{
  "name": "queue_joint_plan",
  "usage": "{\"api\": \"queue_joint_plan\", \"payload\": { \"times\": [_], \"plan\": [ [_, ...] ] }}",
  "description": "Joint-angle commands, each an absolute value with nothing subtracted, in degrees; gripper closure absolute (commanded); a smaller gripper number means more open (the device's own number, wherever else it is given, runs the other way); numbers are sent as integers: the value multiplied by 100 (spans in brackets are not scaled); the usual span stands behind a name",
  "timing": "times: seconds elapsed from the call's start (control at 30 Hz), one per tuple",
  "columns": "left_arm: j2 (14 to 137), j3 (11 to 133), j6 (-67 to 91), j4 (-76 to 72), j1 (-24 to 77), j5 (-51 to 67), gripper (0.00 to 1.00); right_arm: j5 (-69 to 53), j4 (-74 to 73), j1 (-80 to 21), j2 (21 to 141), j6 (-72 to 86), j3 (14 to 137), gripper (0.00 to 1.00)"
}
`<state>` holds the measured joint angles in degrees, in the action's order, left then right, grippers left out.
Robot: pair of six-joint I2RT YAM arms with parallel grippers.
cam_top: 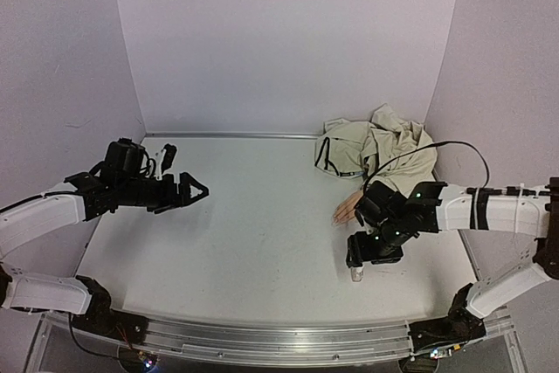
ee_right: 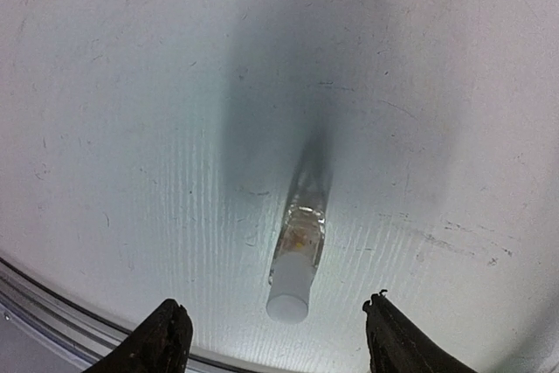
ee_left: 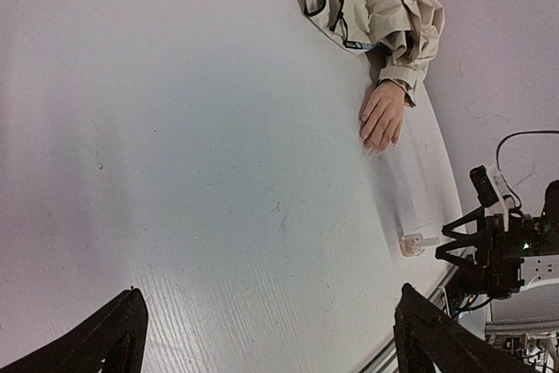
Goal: Paint the nails
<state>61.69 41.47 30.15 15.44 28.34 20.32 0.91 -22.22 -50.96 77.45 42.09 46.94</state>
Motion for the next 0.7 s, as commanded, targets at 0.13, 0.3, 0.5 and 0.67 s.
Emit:
{"api": "queue_joint_plan", "payload": {
  "times": [0.13, 0.3, 0.5, 0.67],
  "plan": [
    [6196, 4314, 3150, 1222, 2948, 1982, 0, 395, -2145, -5181, 8129, 4310, 4661, 46],
    [6379, 4378, 3188, 1219, 3004, 2021, 1, 407, -2067, -5190, 8219, 4341, 4550, 55],
    [6467, 4454, 3186, 1222, 3075, 2022, 1, 338, -2004, -5221, 8218, 4387, 4457, 63],
    [6482, 4460, 3198, 1222, 3101, 2011, 0, 318, -2004, -5274, 8209, 4417, 4463, 72]
  ]
}}
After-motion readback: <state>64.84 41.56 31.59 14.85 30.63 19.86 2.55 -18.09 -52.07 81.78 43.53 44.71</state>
